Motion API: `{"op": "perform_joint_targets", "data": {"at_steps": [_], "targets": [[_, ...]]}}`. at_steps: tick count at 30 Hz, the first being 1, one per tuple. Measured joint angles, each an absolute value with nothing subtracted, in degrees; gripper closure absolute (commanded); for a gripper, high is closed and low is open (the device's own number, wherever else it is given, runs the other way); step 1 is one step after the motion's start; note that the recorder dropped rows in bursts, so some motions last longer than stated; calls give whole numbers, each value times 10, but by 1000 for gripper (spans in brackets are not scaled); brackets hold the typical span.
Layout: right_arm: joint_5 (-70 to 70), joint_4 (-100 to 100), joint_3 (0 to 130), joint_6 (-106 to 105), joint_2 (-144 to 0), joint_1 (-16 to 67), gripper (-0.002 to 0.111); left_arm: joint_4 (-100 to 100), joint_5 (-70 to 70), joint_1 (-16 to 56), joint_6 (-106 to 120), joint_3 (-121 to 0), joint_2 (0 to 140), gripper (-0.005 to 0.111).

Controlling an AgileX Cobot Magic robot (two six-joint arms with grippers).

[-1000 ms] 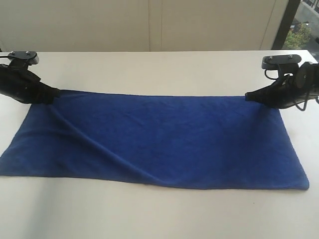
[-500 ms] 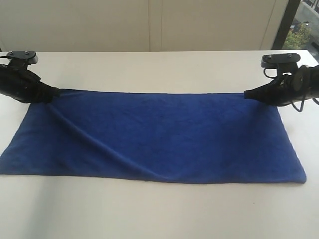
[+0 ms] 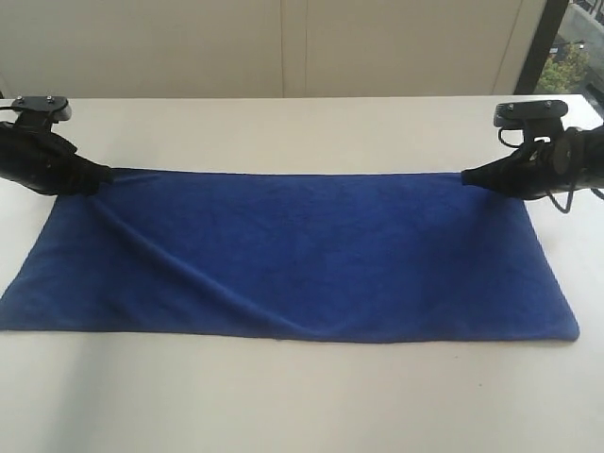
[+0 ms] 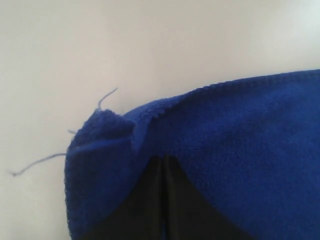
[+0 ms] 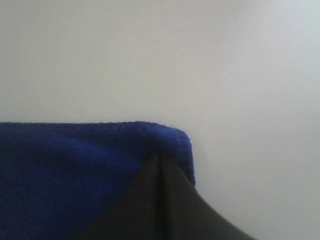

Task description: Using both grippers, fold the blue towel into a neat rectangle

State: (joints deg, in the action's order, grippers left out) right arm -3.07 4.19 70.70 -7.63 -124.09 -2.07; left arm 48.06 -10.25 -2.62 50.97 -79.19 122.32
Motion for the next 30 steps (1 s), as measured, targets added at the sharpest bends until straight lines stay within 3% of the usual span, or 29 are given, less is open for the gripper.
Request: {"op": "perform_joint_targets", "data": {"at_steps": [12, 30], "targets": [[88, 44, 680, -64, -1101, -21, 108, 480, -147, -26, 495, -779, 1114, 107], [101, 57, 541, -35, -1050, 16, 108, 485, -194, -26, 510, -561, 963, 107]]}}
